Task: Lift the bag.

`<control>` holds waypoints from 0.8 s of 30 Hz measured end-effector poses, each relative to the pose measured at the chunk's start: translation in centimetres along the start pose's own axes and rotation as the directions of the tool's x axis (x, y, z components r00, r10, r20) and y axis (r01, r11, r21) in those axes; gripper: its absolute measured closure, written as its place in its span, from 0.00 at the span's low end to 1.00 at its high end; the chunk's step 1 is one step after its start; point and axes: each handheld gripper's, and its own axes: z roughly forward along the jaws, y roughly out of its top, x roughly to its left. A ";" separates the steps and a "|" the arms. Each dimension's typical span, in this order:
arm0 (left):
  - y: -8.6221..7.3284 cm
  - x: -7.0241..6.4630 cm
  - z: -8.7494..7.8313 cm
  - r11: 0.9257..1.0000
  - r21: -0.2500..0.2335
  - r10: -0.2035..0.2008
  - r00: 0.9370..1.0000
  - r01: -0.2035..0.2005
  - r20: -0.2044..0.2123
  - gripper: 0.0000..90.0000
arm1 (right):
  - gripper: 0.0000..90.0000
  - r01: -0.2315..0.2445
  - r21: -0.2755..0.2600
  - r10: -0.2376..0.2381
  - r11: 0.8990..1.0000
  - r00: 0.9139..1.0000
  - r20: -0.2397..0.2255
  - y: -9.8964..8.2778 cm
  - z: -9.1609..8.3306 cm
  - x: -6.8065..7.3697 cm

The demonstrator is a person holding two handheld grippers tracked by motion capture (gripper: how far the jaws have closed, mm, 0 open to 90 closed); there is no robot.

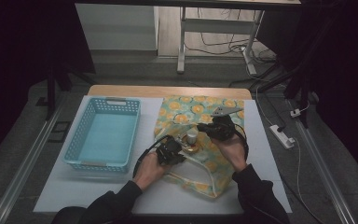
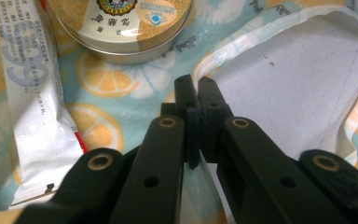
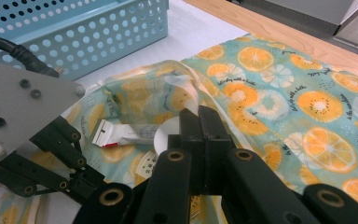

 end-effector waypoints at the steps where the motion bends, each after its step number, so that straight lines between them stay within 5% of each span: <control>1: 0.0 0.0 -0.1 1.000 0.002 -0.004 1.000 0.004 -0.001 0.99 | 1.00 -0.001 0.002 0.001 1.000 1.000 -0.001 0.0 0.0 0.0; 11: 0.6 0.1 -2.1 0.999 -0.051 0.006 1.000 -0.005 0.028 0.99 | 1.00 0.009 0.001 -0.009 1.000 1.000 -0.014 1.1 -0.6 0.3; 24: 1.3 1.0 -4.6 0.993 -0.105 -0.041 0.996 0.050 0.082 0.99 | 1.00 0.003 0.041 -0.001 0.999 0.999 -0.049 2.8 -0.7 0.1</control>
